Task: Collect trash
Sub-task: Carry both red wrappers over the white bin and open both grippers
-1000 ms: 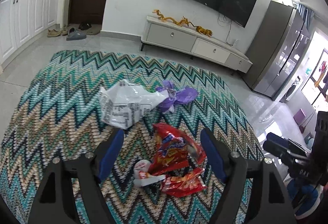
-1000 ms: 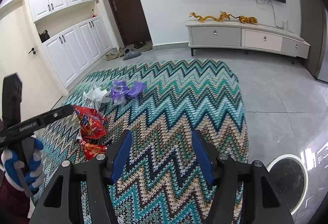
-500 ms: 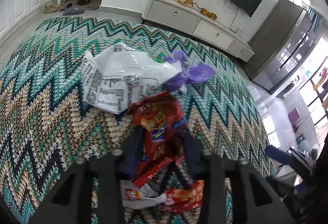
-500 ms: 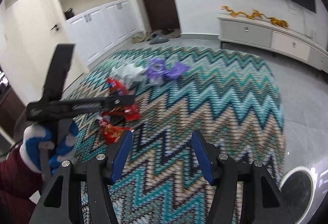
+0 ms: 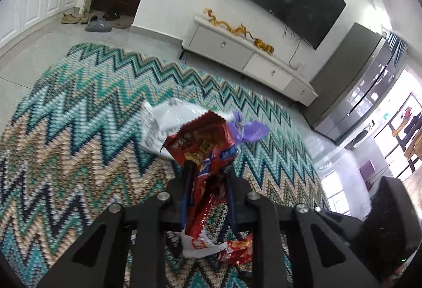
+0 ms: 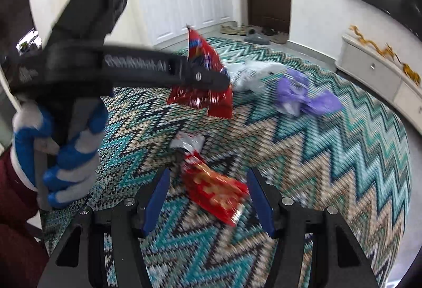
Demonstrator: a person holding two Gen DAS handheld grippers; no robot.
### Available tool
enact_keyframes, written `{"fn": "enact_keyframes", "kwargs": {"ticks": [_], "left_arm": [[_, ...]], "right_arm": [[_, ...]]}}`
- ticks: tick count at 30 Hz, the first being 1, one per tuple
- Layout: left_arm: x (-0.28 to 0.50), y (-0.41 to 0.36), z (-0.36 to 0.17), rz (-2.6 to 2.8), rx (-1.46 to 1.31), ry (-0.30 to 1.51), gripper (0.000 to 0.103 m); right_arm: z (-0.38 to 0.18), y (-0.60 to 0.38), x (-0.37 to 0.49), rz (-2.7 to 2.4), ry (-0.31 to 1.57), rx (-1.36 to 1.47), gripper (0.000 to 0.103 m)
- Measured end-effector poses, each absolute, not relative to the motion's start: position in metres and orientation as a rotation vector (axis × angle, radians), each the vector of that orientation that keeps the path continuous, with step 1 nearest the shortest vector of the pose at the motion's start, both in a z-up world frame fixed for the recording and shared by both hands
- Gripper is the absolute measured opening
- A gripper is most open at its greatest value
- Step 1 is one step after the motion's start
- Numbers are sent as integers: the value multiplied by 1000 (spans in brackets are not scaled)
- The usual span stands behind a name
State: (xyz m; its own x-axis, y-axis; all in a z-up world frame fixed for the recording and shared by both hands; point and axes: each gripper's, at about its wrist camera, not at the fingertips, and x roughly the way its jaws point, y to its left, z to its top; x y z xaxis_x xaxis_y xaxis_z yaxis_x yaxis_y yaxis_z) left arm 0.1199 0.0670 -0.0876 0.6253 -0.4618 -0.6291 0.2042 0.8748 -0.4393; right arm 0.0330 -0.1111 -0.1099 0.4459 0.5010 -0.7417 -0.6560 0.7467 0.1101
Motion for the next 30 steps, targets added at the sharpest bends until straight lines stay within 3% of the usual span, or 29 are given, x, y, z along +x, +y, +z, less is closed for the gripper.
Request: {"fn": "enact_keyframes", "kwargs": {"ticks": [4,8,13,22,30], "left_arm": [[115,79,-85,-378,-364,806,21],[111,88,-87,-361,-384,812,21],[104,96,-86,-340,-387,802,21],[85,93,-70,-339,-346,760,21],[73,35,-59,-457,-248,769,21]], "right_arm": [[-116,-96,37,742,845,-256,55],[-129,-87,40,752,880,-316,34],[-133,-84,34,792,884,-326,19],[-109,-116,-1,762,799,-202,17],[-80,-202,-18,601,722,28,17]]}}
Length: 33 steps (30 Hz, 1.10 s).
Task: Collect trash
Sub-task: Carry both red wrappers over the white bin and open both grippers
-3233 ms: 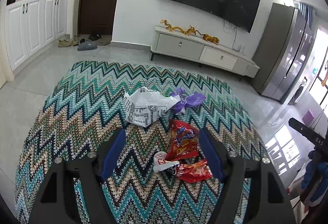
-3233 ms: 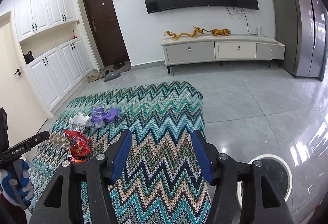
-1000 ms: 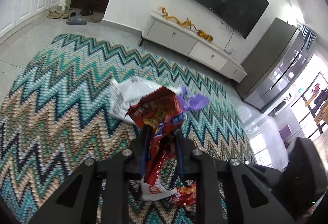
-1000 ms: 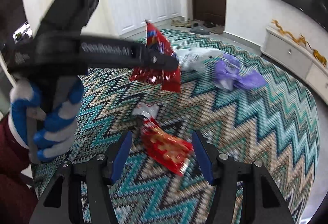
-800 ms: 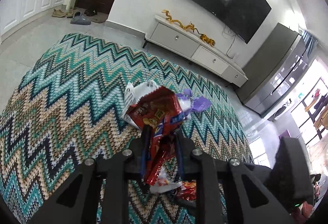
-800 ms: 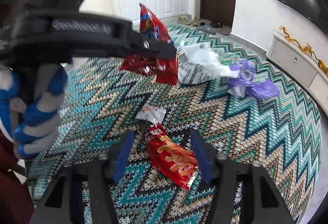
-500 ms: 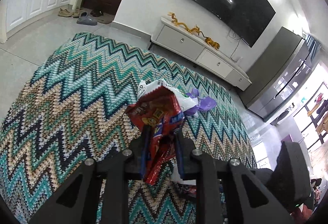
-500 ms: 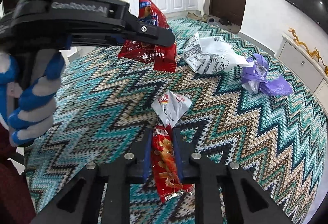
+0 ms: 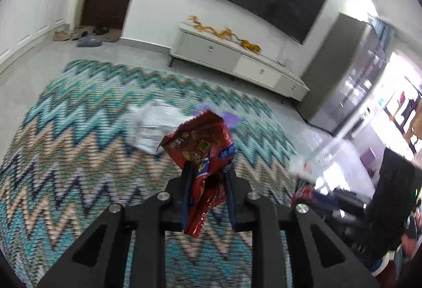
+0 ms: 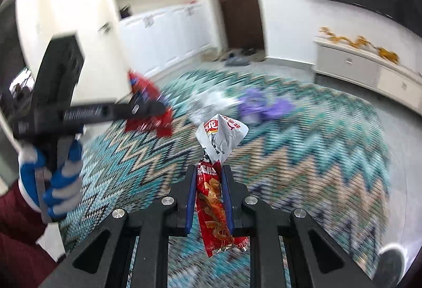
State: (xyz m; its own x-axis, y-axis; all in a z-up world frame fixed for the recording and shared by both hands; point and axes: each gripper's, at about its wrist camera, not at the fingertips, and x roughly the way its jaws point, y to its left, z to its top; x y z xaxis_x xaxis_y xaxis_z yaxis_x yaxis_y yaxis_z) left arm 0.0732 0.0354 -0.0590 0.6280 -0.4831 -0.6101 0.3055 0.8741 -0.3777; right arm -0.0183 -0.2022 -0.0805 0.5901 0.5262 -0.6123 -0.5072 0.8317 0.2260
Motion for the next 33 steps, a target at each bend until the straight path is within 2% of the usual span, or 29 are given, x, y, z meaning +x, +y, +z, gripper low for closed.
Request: {"fn": "enact_keyframes", "kwargs": {"ticks": [5,12,23,30,33], "left_arm": [[72,-27,-50,-573,-149,770,21],[84,-133,-42,-740,-41,789,21],[87,-337,-83,-938,181,954,21],[88,-427,-120,-968,218,1062,22],[92,-452,-139,-973,210,1112,24]], "right_arm": [[-64,-268,-21,439,687,127,17],[-67,-372,-37,165,672,227,18],[-127,-516,-44,-221,801,370,18],[-173,-585,-52,-330,869,486,18],[-194,-608,-57,-362,904,534,21]]}}
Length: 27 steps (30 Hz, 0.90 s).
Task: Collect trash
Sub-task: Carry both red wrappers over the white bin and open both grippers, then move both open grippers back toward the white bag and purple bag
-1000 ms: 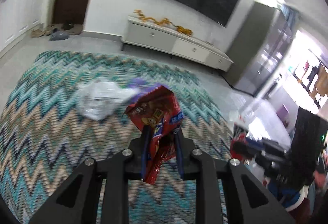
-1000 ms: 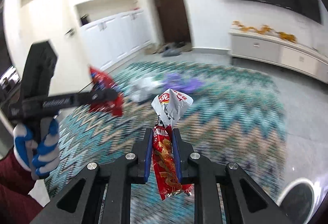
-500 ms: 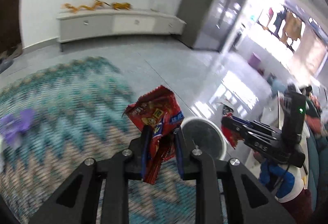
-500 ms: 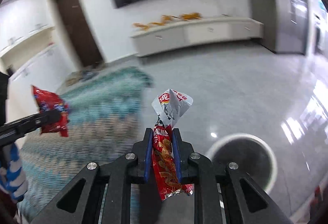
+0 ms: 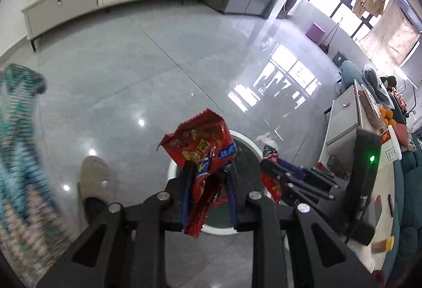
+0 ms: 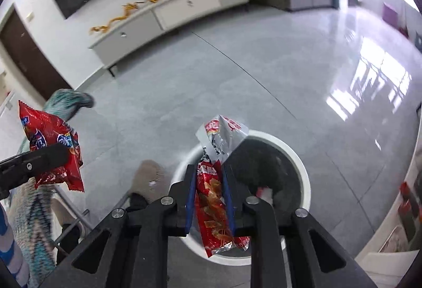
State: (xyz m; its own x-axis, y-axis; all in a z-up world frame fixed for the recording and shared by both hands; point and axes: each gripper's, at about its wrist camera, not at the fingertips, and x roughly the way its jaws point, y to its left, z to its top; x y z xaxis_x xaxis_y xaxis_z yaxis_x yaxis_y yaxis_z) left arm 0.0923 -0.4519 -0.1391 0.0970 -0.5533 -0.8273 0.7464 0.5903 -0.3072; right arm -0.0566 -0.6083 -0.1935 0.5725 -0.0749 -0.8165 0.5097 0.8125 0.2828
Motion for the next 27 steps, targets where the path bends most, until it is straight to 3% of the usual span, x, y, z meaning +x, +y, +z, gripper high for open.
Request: {"fn": "enact_keyframes", "kwargs": {"ticks": [2,3,5,7,15,21,27], "left_arm": [[95,-463,-149,-989,193,1152,32],[97,-467,-154,-996,185,1162,45],[103,-471,-159,-997,161,1172,55],[103,-482,-165,-1002,142,1191,56],[100,-471,-152,-962,149,1157,56],[90,-410,-114,-916,148,1057,56],[87,-296,-71,-817,99,938,56]], "right_arm": [[-204,-619,-59,-379,927,549,22],[-209,-625,-61,-385,937,557,22],[-218,-637,-63,-406,955,569,36],[-223,-643,-65,-429,964,576,42],[-222,-647,-73,-459,969,594,43],[-195,-627,-76,-459,904,598,43],[-135,-573,-77,-405,806,531,47]]}}
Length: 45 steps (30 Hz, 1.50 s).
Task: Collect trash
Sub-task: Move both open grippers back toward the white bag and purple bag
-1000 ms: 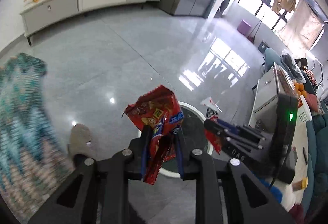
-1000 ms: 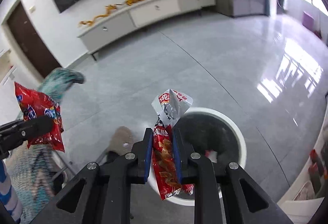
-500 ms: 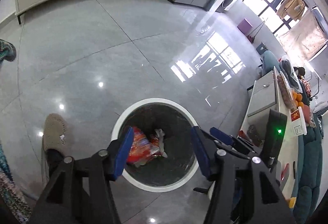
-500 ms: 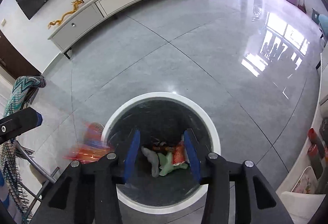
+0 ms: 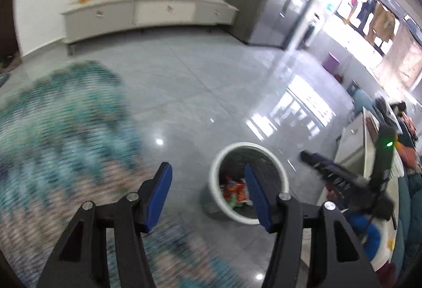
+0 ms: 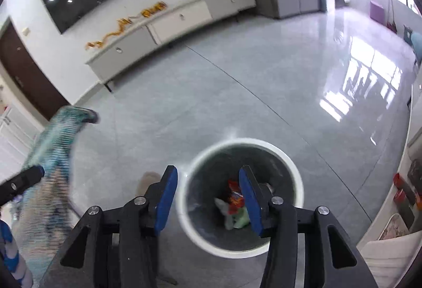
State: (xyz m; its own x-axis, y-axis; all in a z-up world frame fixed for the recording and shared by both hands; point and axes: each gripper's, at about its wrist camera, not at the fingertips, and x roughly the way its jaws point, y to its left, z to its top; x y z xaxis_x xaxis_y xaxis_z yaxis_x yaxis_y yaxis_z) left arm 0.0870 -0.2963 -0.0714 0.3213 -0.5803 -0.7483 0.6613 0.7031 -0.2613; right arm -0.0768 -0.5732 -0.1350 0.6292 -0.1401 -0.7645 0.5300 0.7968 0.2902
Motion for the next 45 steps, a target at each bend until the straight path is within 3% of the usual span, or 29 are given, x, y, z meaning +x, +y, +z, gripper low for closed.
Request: {"fn": "enact_keyframes", "kwargs": {"ticks": [5,10,19,28,45], "left_arm": [[87,-183,-52,-686,78,854,56],[89,-80,-46,-544,51,780,65],[86,33,-56,-297,-13,714,65],[72,78,-54,-161,-75,708,65],[35,92,-37,-79,-96,676,65]], "right_arm": [[-89,-511,-69,-338,709,493,49],[-67,-443,-43,-224,690,444,49],[-46,-345,15,-13,718,307,49],[-48,-306,29,108,728,251,50],[-39,-309,-8,148,674,258,52]]}}
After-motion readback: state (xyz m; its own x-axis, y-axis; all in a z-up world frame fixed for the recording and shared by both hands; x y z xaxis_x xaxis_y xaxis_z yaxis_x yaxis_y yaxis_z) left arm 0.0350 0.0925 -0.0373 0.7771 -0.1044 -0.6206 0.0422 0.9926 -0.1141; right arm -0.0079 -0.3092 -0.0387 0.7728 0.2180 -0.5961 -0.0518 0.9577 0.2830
